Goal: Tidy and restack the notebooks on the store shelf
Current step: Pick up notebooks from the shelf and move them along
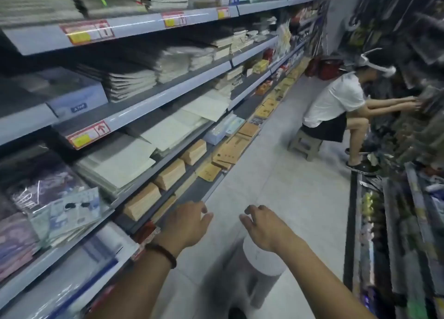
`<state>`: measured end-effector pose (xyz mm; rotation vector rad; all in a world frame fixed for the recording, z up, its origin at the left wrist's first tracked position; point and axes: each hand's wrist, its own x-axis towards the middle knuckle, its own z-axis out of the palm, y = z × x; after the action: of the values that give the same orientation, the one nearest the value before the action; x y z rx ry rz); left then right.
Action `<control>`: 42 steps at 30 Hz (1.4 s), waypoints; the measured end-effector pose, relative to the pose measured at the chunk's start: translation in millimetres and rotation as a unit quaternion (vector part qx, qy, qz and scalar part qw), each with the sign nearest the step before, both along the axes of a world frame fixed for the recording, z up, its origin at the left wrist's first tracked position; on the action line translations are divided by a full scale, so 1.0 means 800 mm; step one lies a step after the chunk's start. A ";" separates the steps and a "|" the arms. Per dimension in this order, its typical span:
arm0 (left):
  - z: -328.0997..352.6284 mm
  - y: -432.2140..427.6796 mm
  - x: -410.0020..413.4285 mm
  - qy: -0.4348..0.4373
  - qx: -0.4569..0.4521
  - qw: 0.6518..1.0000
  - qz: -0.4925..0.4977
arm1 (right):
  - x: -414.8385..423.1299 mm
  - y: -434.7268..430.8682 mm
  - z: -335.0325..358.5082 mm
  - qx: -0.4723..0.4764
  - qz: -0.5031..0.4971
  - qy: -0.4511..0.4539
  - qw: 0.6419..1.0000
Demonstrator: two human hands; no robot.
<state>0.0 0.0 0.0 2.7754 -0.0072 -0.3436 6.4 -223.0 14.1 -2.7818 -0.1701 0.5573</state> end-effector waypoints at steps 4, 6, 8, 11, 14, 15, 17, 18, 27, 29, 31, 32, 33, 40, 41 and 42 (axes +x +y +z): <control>-0.002 0.020 0.060 -0.019 0.002 0.998 0.062 | 0.093 0.020 -0.009 0.020 0.060 -0.011 0.998; 0.001 0.026 0.086 -0.016 -0.010 0.995 0.103 | 0.139 0.032 -0.013 0.032 0.095 -0.009 0.995; 0.006 0.029 0.108 -0.017 -0.022 0.989 0.145 | 0.182 0.037 -0.019 0.050 0.120 0.001 0.992; 0.008 0.039 0.136 -0.026 -0.038 0.980 0.196 | 0.243 0.048 -0.018 0.075 0.153 0.011 0.985; 0.012 0.050 0.158 -0.030 -0.040 0.973 0.224 | 0.293 0.068 -0.013 0.103 0.178 0.022 0.978; 0.011 0.055 0.165 -0.032 -0.042 0.970 0.236 | 0.306 0.075 -0.011 0.112 0.183 0.025 0.976; 0.011 0.066 0.179 -0.035 -0.045 0.964 0.260 | 0.330 0.091 -0.010 0.124 0.190 0.025 0.974; 0.009 0.072 0.186 -0.036 -0.049 0.961 0.270 | 0.341 0.099 -0.011 0.126 0.194 0.027 0.973; -0.027 0.121 0.246 -0.029 -0.070 0.960 0.271 | 0.399 0.154 -0.022 0.085 0.174 0.032 0.980; -0.039 0.128 0.263 -0.025 -0.066 0.960 0.271 | 0.414 0.162 -0.028 0.055 0.191 0.022 0.980; -0.047 0.129 0.272 -0.017 -0.057 0.961 0.270 | 0.425 0.168 -0.033 0.012 0.226 0.015 0.974; -0.049 0.127 0.275 -0.011 -0.054 0.962 0.268 | 0.430 0.172 -0.036 -0.008 0.244 0.020 0.970; -0.051 0.126 0.279 -0.007 -0.048 0.963 0.267 | 0.437 0.178 -0.038 -0.025 0.265 0.022 0.964; -0.080 0.110 0.311 0.011 -0.004 0.953 0.302 | 0.500 0.207 -0.071 -0.026 0.353 0.034 0.935; -0.086 0.106 0.324 0.013 -0.007 0.949 0.314 | 0.516 0.211 -0.081 -0.033 0.376 0.036 0.925; -0.095 0.102 0.337 0.017 -0.011 0.945 0.327 | 0.532 0.214 -0.093 -0.041 0.395 0.046 0.917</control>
<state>269.6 81.3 -76.2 2.5566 0.8855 -0.2073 431.6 -52.0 -60.3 -2.6651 -1.3046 0.8779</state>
